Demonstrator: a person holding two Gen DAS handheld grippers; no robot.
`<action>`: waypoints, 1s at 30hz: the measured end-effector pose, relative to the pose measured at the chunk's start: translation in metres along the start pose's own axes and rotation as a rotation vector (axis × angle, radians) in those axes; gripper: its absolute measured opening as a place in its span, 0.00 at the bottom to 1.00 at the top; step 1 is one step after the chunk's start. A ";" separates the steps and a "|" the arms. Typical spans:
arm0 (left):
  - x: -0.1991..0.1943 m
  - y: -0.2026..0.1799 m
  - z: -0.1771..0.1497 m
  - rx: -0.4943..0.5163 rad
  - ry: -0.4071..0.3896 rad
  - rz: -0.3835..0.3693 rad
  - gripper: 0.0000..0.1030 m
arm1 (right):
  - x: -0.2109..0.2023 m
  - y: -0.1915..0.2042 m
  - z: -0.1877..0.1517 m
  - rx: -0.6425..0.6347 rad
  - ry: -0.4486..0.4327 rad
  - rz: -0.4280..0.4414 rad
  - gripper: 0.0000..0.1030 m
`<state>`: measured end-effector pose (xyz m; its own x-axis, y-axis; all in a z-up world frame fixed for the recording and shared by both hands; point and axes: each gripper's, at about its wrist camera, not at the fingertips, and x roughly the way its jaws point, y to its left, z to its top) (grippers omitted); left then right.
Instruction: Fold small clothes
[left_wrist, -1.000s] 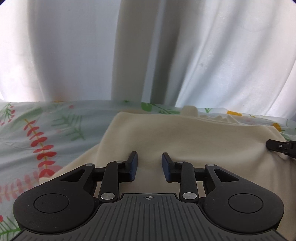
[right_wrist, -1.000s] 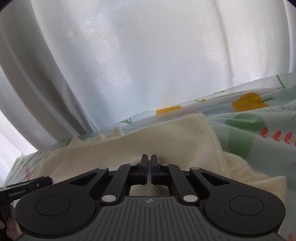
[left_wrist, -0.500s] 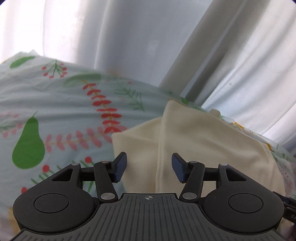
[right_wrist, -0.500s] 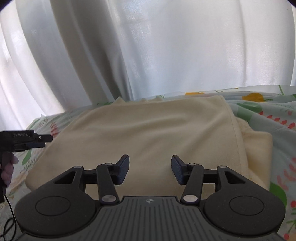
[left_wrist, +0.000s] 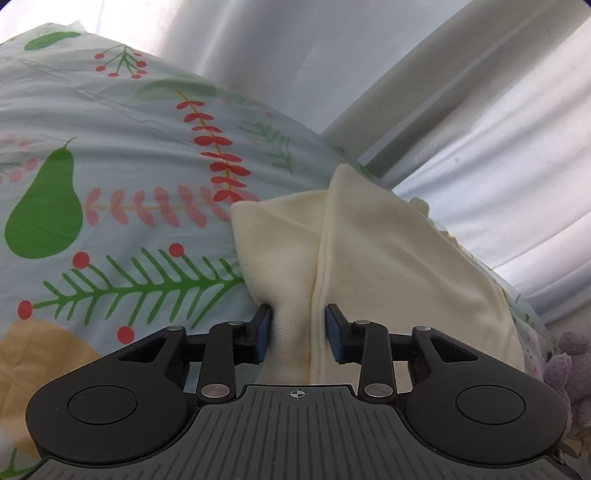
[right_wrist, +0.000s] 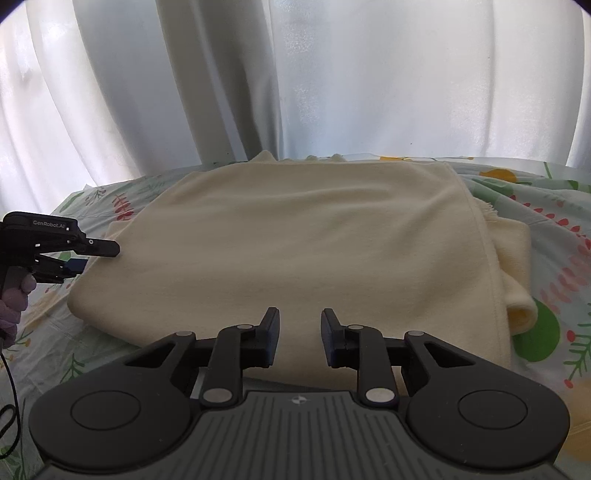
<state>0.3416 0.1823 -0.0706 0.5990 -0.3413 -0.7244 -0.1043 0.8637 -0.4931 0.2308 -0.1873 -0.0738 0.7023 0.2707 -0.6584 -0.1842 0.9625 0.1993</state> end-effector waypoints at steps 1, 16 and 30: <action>0.001 0.002 0.001 -0.019 0.004 -0.017 0.23 | 0.001 0.004 0.000 -0.006 0.002 0.000 0.21; -0.030 -0.047 0.010 0.091 -0.067 -0.157 0.15 | 0.014 0.022 0.004 -0.024 -0.018 -0.037 0.12; 0.041 -0.161 -0.054 0.421 0.029 -0.111 0.21 | -0.003 -0.028 -0.002 0.155 -0.039 -0.119 0.12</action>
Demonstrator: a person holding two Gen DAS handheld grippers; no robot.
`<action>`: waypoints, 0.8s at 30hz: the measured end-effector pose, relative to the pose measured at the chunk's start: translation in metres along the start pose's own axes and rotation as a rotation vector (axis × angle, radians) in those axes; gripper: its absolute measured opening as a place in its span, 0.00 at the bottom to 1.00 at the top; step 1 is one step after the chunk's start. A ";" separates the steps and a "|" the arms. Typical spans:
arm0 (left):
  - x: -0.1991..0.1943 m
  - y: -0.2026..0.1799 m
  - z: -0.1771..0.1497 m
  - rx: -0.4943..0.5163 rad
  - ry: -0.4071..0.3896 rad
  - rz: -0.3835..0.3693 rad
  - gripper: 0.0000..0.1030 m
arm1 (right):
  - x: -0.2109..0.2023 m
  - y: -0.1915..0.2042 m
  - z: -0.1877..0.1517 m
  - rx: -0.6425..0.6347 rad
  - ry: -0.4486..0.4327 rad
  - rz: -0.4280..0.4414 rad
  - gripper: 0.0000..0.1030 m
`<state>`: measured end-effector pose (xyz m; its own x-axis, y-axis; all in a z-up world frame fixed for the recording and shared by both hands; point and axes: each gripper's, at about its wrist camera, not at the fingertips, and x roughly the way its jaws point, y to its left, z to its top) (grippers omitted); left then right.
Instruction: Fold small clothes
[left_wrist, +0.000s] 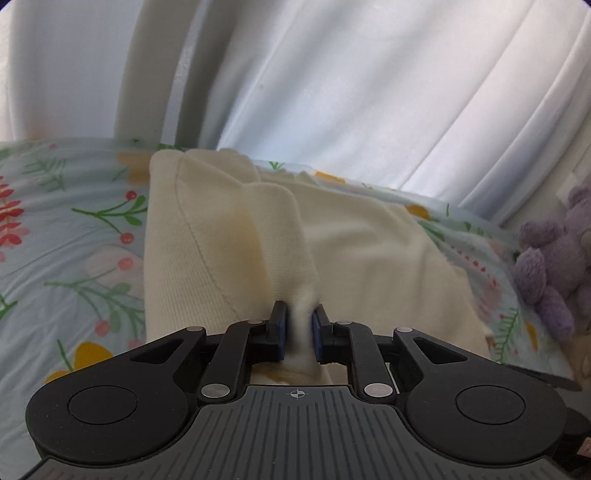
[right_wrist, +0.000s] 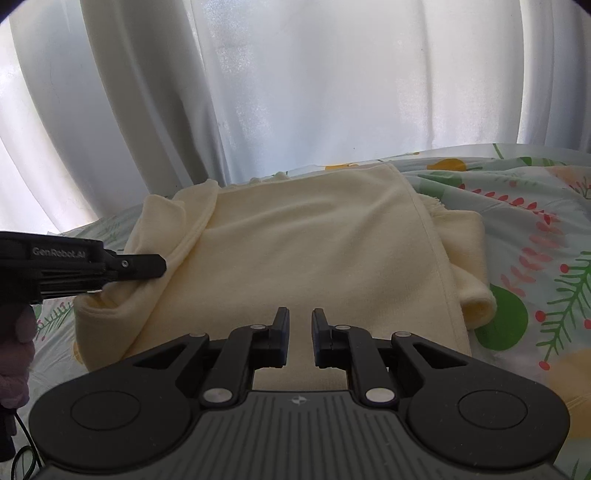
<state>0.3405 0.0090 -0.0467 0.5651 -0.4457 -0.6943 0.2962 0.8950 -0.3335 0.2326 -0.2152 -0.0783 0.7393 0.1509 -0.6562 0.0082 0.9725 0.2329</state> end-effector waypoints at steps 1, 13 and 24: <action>-0.002 -0.003 -0.002 0.018 -0.009 0.005 0.22 | 0.003 -0.002 -0.001 0.005 0.013 -0.003 0.12; -0.069 0.046 0.005 -0.146 -0.144 0.120 0.31 | 0.006 -0.005 -0.003 0.013 0.024 0.025 0.12; -0.042 0.049 -0.016 -0.168 -0.050 -0.020 0.35 | 0.024 0.004 0.029 0.063 0.072 0.236 0.24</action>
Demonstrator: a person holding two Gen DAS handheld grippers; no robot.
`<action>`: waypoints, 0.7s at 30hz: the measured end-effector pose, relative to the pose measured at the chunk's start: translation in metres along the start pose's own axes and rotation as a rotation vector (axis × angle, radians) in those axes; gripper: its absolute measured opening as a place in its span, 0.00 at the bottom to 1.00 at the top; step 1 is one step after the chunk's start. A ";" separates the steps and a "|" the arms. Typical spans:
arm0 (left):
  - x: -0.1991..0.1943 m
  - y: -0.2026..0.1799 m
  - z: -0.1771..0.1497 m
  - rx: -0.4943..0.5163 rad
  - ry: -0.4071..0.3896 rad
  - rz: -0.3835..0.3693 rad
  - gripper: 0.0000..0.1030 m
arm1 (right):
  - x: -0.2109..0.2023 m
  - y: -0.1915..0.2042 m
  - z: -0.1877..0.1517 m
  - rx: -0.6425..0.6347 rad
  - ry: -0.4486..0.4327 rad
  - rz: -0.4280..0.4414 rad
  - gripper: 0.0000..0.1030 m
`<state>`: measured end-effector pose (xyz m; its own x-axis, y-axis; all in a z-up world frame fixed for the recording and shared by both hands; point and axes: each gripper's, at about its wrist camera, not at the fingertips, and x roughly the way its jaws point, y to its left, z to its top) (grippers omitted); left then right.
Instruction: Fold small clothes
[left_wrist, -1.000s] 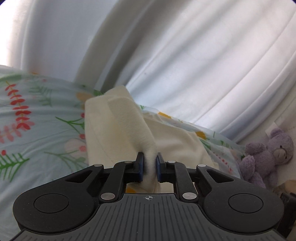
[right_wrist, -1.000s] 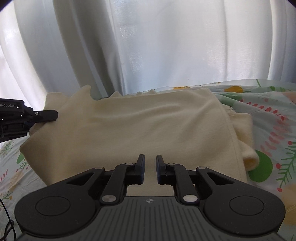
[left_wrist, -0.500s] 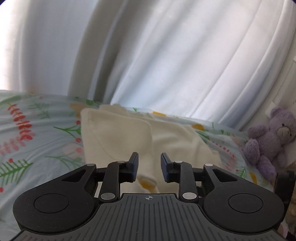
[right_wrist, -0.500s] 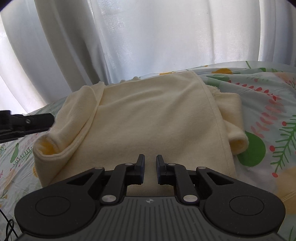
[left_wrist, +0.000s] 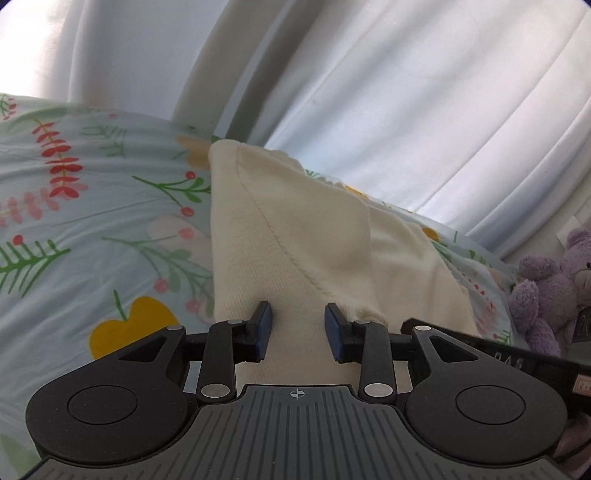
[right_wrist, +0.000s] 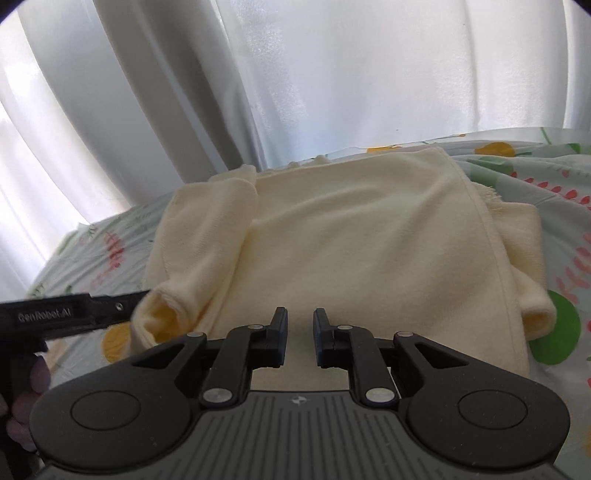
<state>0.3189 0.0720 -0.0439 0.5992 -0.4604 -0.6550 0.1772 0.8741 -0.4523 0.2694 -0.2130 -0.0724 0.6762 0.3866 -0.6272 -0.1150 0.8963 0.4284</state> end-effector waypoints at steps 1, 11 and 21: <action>-0.001 0.004 0.001 -0.011 0.001 -0.005 0.36 | 0.003 -0.003 0.008 0.045 0.004 0.056 0.33; 0.000 0.007 -0.002 -0.029 0.005 -0.024 0.36 | 0.075 0.008 0.045 0.170 0.138 0.245 0.49; -0.019 0.012 -0.001 -0.103 -0.025 0.038 0.37 | 0.076 0.027 0.041 0.061 0.108 0.224 0.13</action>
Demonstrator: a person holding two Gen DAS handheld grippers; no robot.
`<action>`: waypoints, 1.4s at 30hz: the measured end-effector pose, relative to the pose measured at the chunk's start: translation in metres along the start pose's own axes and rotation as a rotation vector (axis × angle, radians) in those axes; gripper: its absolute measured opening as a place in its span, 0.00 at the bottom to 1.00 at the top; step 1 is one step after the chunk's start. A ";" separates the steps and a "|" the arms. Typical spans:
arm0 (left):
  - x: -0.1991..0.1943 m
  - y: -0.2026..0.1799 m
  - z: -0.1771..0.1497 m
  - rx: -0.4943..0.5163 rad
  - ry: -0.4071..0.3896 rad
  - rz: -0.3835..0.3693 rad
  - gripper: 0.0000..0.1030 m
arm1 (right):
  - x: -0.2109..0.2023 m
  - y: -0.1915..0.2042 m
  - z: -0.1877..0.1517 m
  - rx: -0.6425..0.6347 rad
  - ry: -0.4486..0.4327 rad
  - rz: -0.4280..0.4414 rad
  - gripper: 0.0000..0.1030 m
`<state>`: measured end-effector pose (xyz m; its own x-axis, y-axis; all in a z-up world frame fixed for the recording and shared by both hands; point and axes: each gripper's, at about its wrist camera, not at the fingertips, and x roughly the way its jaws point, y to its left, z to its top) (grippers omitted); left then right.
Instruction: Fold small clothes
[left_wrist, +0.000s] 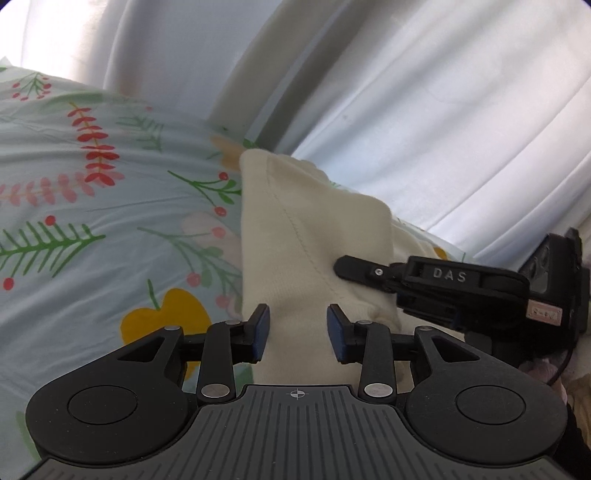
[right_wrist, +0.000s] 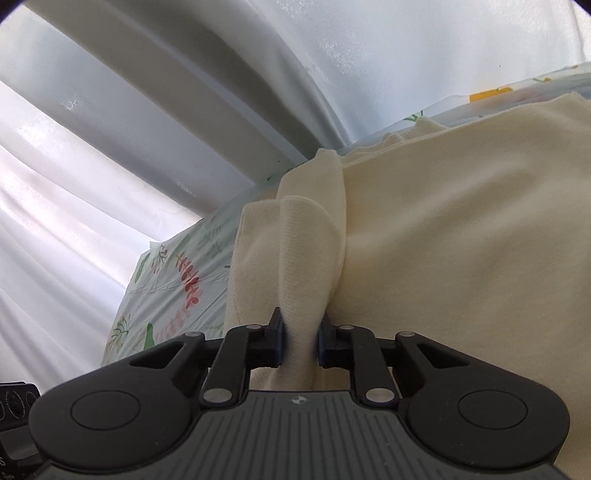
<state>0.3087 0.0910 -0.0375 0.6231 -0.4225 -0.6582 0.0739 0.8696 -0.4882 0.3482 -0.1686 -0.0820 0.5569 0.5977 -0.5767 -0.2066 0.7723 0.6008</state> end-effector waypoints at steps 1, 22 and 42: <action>-0.002 0.002 0.001 -0.011 -0.009 0.014 0.37 | -0.004 0.005 -0.001 -0.036 -0.017 -0.012 0.13; 0.042 -0.048 -0.004 0.153 0.098 -0.030 0.52 | -0.079 -0.006 -0.020 -0.197 -0.159 -0.374 0.12; 0.025 -0.049 -0.002 0.163 0.088 -0.008 0.58 | -0.080 -0.006 -0.011 -0.204 -0.259 -0.356 0.12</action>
<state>0.3191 0.0374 -0.0314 0.5522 -0.4442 -0.7055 0.2082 0.8929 -0.3993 0.2959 -0.2187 -0.0458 0.7983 0.2349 -0.5546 -0.1057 0.9611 0.2550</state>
